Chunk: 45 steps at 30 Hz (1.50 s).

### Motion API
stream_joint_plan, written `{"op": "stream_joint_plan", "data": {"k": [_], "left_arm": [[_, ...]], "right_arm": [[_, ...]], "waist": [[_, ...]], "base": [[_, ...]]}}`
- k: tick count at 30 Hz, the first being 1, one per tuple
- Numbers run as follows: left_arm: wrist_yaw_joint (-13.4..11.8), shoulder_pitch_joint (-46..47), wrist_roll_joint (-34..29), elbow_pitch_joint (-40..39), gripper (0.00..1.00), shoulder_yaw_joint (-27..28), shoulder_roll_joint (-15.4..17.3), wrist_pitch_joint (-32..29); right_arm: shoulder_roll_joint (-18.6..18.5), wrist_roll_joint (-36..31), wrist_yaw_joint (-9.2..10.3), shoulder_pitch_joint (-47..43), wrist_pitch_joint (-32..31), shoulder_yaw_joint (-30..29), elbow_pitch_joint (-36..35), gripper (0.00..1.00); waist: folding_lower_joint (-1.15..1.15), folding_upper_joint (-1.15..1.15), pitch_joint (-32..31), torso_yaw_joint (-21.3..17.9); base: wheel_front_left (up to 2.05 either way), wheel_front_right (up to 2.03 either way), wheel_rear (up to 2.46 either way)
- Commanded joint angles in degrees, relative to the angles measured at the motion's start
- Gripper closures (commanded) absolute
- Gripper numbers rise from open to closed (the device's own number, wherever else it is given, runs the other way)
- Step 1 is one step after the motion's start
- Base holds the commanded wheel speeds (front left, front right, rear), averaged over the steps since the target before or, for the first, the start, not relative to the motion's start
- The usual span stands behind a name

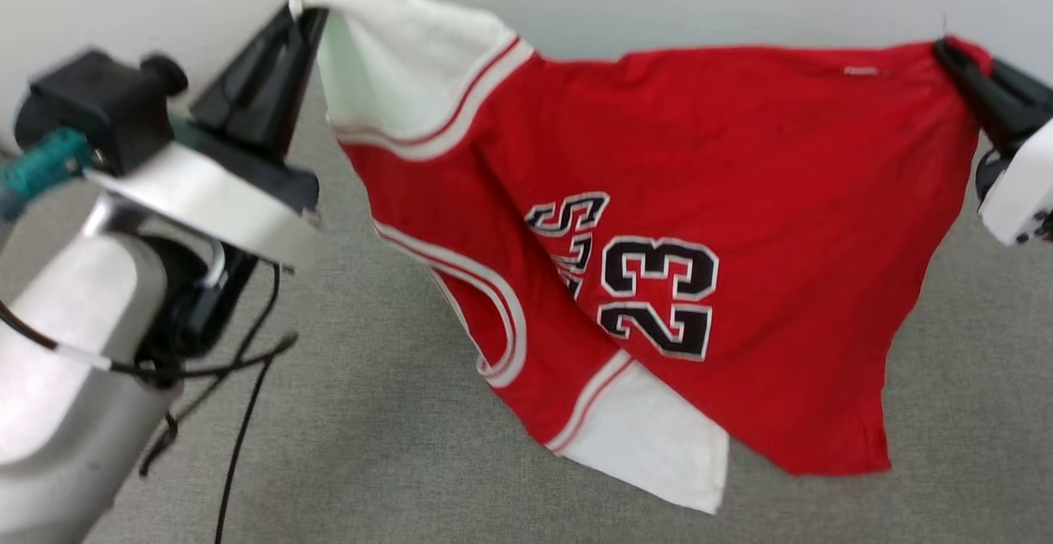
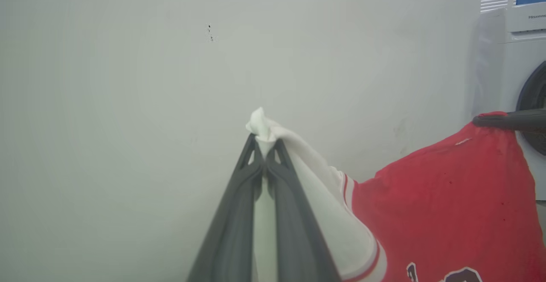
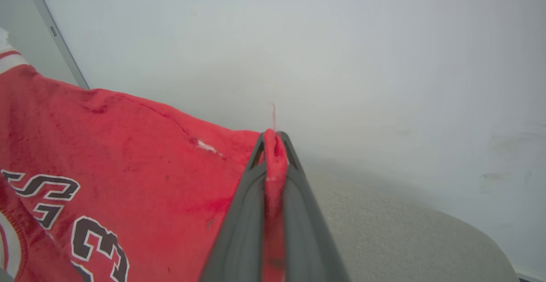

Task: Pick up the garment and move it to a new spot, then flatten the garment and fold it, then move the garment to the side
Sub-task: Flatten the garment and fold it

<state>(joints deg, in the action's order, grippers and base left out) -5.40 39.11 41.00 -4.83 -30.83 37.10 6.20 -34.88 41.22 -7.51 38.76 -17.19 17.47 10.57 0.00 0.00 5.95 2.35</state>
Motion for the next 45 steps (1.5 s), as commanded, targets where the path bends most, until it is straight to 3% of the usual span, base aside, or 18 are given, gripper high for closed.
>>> {"op": "stream_joint_plan", "data": {"k": [1,6,13,21,30,36,45], "left_arm": [[0.93,4.16,-0.03,0.11,1.0,0.48,-0.82,-0.6],[2.74,12.94,-0.95,1.58,1.0,0.73,-1.96,-2.32],[6.75,30.81,-1.95,8.57,1.0,1.53,-4.82,-4.44],[10.46,49.88,-4.0,21.82,1.0,2.07,-6.95,-4.72],[12.15,66.94,-5.54,34.46,1.0,1.51,-8.85,-2.71],[12.69,71.11,-4.75,39.79,1.0,0.02,-9.65,-0.57],[12.81,66.96,-1.69,44.46,1.0,-4.33,-8.8,2.4]], "right_arm": [[0.62,-0.96,0.05,2.53,-0.66,-0.95,-0.92,1.0],[1.33,-3.4,0.05,8.15,-2.1,-3.2,-1.84,1.0],[1.95,-8.25,0.05,22.66,-4.2,-5.48,-0.66,1.0],[3.59,-15.02,0.05,41.3,-2.54,-1.59,7.68,1.0],[5.65,-19.6,0.05,59.77,4.37,1.88,21.02,1.0],[7.75,-20.16,0.06,65.33,9.32,3.97,29.89,1.0],[8.78,-16.38,0.06,64.48,13.06,10.67,38.06,1.0]], "waist": [[0.0,0.0,2.24,-0.46],[0.0,0.0,6.77,-0.55],[0.0,0.0,15.36,-0.58],[0.0,0.0,20.8,-0.89],[0.0,0.0,24.33,-0.51],[0.0,0.0,26.16,-0.81],[0.0,0.0,28.74,-0.97]], "base": [[0.0,0.0,0.0],[0.0,0.0,0.0],[0.0,0.0,0.0],[0.0,0.0,0.0],[0.0,0.0,0.0],[0.0,0.0,0.0],[0.0,0.0,0.0]]}}
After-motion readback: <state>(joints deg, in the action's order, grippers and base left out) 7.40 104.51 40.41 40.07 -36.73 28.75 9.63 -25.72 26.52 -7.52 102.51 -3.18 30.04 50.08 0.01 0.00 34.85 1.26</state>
